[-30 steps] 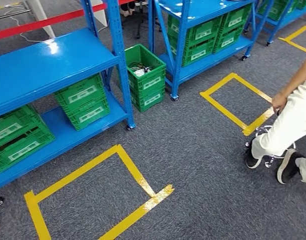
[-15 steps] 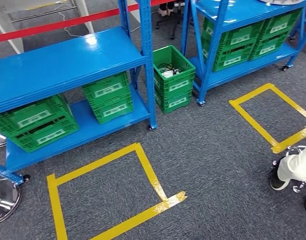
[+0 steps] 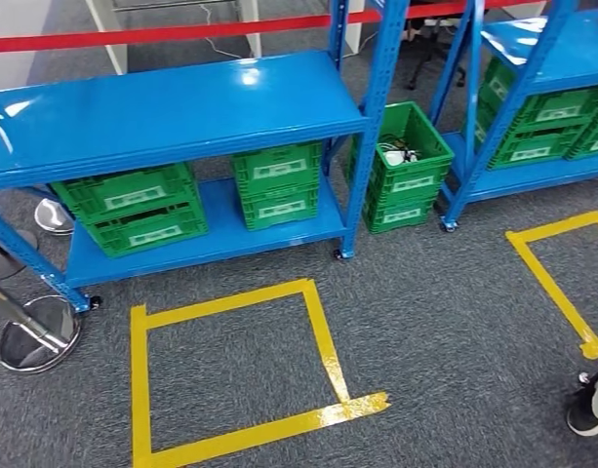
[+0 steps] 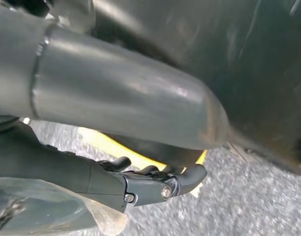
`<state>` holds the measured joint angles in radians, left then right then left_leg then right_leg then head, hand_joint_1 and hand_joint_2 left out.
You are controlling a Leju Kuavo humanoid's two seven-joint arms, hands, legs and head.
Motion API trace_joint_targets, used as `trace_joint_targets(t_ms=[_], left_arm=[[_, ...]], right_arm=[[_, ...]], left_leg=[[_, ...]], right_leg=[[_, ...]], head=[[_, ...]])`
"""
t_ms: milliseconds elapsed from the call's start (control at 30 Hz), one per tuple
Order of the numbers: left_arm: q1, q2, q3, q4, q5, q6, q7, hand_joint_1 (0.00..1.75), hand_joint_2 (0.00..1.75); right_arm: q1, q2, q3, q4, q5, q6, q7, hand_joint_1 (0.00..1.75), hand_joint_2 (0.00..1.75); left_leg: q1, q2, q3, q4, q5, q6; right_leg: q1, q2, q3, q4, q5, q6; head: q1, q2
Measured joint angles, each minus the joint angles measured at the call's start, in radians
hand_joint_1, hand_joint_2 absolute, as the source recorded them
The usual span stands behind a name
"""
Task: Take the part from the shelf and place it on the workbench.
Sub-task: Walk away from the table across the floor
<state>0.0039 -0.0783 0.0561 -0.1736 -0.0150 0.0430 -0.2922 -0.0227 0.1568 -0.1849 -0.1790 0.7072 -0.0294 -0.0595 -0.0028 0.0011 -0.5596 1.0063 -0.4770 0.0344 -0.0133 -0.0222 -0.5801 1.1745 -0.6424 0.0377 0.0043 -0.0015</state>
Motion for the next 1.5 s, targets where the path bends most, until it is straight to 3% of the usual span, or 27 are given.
trace_joint_targets(t_ms=[67, 100, 167, 233, 300, 367, 433, 500, 533, 733, 800, 933, 1033, 1200, 1367, 1433, 1500], left_arm=[[-0.001, -0.002, 0.0, 0.0, 0.0, 0.001, 0.0, 0.0, 0.0], [-0.001, -0.002, 0.0, 0.0, 0.0, 0.001, 0.001, 0.0, 0.0], [0.0, -0.003, 0.0, 0.0, 0.001, 0.001, 0.001, 0.0, 0.0], [0.0, -0.004, 0.0, 0.0, 0.002, 0.001, 0.002, 0.0, 0.0], [-0.001, -0.004, 0.0, 0.0, 0.003, 0.001, 0.002, 0.0, 0.0], [0.002, -0.003, 0.0, 0.0, 0.006, 0.001, 0.002, 0.0, 0.0], [0.006, -0.002, 0.0, 0.0, 0.01, 0.001, 0.001, 0.0, 0.0], [0.008, -0.001, 0.0, 0.0, 0.014, 0.001, 0.001, 0.0, 0.0], [0.009, -0.001, 0.0, 0.0, 0.014, 0.001, 0.002, 0.0, 0.0], [0.008, -0.001, 0.0, 0.0, 0.015, 0.001, 0.002, 0.0, 0.0], [0.008, -0.002, 0.0, 0.0, 0.015, 0.001, 0.002, 0.0, 0.0], [0.008, -0.003, 0.0, 0.0, 0.015, 0.001, 0.002, 0.0, 0.0], [0.008, -0.003, 0.0, 0.0, 0.015, 0.001, 0.002, 0.0, 0.0], [0.008, -0.002, 0.0, 0.0, 0.014, 0.001, 0.002, 0.0, 0.0], [0.006, -0.003, 0.0, 0.0, 0.014, 0.001, 0.002, 0.0, 0.0], [0.007, -0.003, 0.0, 0.0, 0.013, 0.001, 0.001, 0.0, 0.0], [0.009, -0.004, 0.001, 0.0, 0.013, 0.001, 0.001, 0.0, 0.0]], right_arm=[[0.003, 0.0, 0.0, 0.0, 0.002, 0.0, 0.001, 0.0, 0.0], [0.004, 0.0, 0.0, 0.0, 0.002, 0.0, 0.001, 0.0, 0.0], [0.004, 0.0, 0.0, 0.0, 0.002, -0.001, 0.002, 0.0, 0.0], [0.005, 0.0, 0.0, 0.001, 0.002, -0.005, 0.001, 0.0, 0.0], [0.006, 0.0, 0.0, 0.002, 0.001, -0.013, -0.003, 0.0, 0.0], [0.007, 0.001, 0.0, 0.002, -0.005, -0.025, -0.014, 0.0, 0.0], [0.007, 0.002, -0.001, 0.002, -0.012, -0.038, -0.026, 0.0, 0.0], [0.004, 0.003, -0.001, 0.002, -0.016, -0.043, -0.032, 0.0, 0.0], [0.002, 0.004, -0.001, 0.002, -0.016, -0.043, -0.033, 0.0, 0.0], [0.005, 0.004, -0.002, 0.002, -0.018, -0.045, -0.033, 0.0, 0.0], [0.005, 0.004, -0.002, 0.002, -0.018, -0.045, -0.033, 0.0, 0.0], [0.005, 0.004, -0.002, 0.001, -0.016, -0.05, -0.034, 0.0, 0.0], [0.005, 0.004, -0.002, 0.002, -0.014, -0.056, -0.036, 0.0, 0.0], [0.005, 0.004, -0.002, 0.002, -0.013, -0.055, -0.038, 0.0, 0.0], [0.005, 0.004, -0.002, 0.001, -0.013, -0.051, -0.039, 0.0, 0.0], [0.002, 0.004, -0.002, 0.001, -0.013, -0.049, -0.039, 0.0, 0.0], [0.0, 0.004, -0.002, 0.001, -0.013, -0.048, -0.039, 0.0, 0.0]], left_leg=[[0.0, -0.028, 0.0, 0.001, -0.001, 0.002], [0.0, -0.043, 0.0, 0.002, -0.001, 0.001], [0.002, -0.073, 0.003, 0.006, -0.005, -0.004], [0.004, -0.098, -0.002, 0.015, -0.01, -0.014], [0.006, -0.118, -0.01, 0.021, -0.01, -0.026], [0.01, -0.135, -0.012, 0.017, -0.006, -0.036], [0.01, -0.142, -0.008, 0.012, -0.002, -0.025], [0.007, -0.14, -0.004, 0.007, 0.001, -0.007], [0.006, -0.139, -0.004, 0.006, 0.0, -0.004], [0.009, -0.132, -0.001, 0.001, 0.002, -0.002], [0.01, -0.131, -0.001, 0.0, 0.001, -0.01], [0.014, -0.131, -0.001, -0.003, -0.002, -0.042], [0.012, -0.13, -0.002, 0.0, -0.003, -0.043], [0.007, -0.13, -0.003, 0.012, -0.009, -0.034], [0.004, -0.121, 0.007, 0.004, -0.013, -0.013], [0.01, -0.109, 0.021, -0.018, -0.005, -0.004], [0.011, -0.095, 0.027, -0.024, -0.006, 0.0]], right_leg=[[0.0, 0.016, -0.059, 0.101, -0.026, 0.001], [0.0, 0.019, -0.069, 0.107, -0.012, 0.001], [-0.002, 0.03, -0.038, 0.012, 0.063, 0.001], [-0.009, 0.082, 0.009, -0.103, 0.111, 0.001], [-0.011, 0.12, 0.028, -0.14, 0.109, -0.005], [-0.008, 0.109, 0.033, -0.144, 0.112, -0.015], [-0.011, 0.101, 0.037, -0.151, 0.115, -0.019], [-0.012, 0.098, 0.04, -0.154, 0.116, -0.02], [-0.01, 0.097, 0.04, -0.154, 0.116, -0.02], [-0.002, 0.098, 0.04, -0.153, 0.115, -0.03], [-0.001, 0.098, 0.04, -0.153, 0.114, -0.031], [0.001, 0.098, 0.041, -0.152, 0.113, -0.033], [-0.001, 0.098, 0.042, -0.154, 0.112, -0.032], [-0.007, 0.099, 0.044, -0.156, 0.11, -0.022], [-0.009, 0.099, 0.045, -0.162, 0.102, 0.0], [-0.006, 0.071, 0.024, -0.114, 0.073, 0.006], [-0.005, 0.04, -0.045, 0.01, 0.014, 0.01]], head=[[0.001, 0.0], [0.001, 0.0], [0.001, 0.0], [0.001, 0.0], [0.001, 0.0], [0.002, 0.0], [0.001, 0.0], [0.001, 0.0], [0.001, 0.0], [0.001, 0.0], [0.001, 0.0], [0.001, 0.0], [0.002, 0.0], [0.001, 0.0], [0.002, 0.0], [0.005, 0.0], [0.009, 0.0]])
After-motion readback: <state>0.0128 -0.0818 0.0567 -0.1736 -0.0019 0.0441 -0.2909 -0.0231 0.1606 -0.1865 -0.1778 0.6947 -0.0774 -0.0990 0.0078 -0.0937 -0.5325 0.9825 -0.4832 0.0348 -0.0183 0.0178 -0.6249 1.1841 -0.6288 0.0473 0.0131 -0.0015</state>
